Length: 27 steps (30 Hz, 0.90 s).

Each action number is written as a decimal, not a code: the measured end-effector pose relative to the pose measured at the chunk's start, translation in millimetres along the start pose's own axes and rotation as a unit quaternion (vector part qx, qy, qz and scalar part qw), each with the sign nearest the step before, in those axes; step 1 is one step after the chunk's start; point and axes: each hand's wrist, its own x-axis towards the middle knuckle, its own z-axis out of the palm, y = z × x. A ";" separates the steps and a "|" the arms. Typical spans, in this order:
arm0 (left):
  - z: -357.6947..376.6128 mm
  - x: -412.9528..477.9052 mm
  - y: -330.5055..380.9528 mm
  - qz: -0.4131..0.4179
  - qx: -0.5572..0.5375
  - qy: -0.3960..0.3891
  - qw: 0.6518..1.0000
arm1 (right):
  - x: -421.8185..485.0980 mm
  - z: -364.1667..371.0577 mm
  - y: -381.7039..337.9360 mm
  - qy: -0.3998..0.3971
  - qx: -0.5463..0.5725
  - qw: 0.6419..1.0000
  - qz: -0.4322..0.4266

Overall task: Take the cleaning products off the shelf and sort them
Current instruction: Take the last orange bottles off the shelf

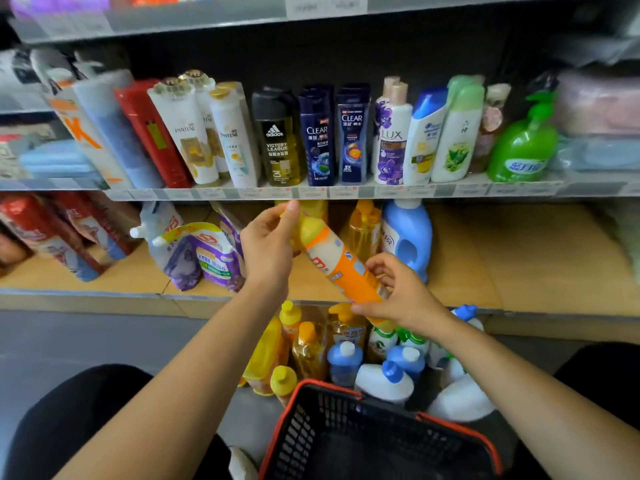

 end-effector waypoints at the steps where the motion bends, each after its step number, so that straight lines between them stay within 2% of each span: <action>1: 3.0 1.1 -1.9 -0.009 -0.005 0.014 1.000 | 0.2 -2.4 1.2 0.005 -0.014 1.000 -0.002; 4: 10.5 3.9 -5.2 -0.008 -0.008 0.011 1.000 | 0.4 -8.4 5.0 0.022 -0.011 1.000 -0.009; 8: 15.2 11.0 2.2 0.058 0.015 -0.084 0.995 | -2.8 -19.2 4.1 -0.004 0.150 0.988 0.036; 12: 11.3 16.1 9.5 0.063 -0.047 -0.188 0.979 | -8.9 -24.7 0.7 -0.105 0.313 0.940 0.086; 15: 10.3 13.9 8.8 0.048 -0.083 -0.248 0.964 | -12.0 -27.6 -1.6 -0.142 0.366 0.914 0.098; 24: 8.4 0.2 1.8 0.054 -0.071 -0.139 0.986 | -13.8 -17.4 -3.8 -0.042 0.238 0.969 0.047; 27: 8.1 -4.2 6.3 0.050 -0.082 -0.114 0.989 | -15.8 -13.4 -5.5 -0.048 0.204 0.977 0.039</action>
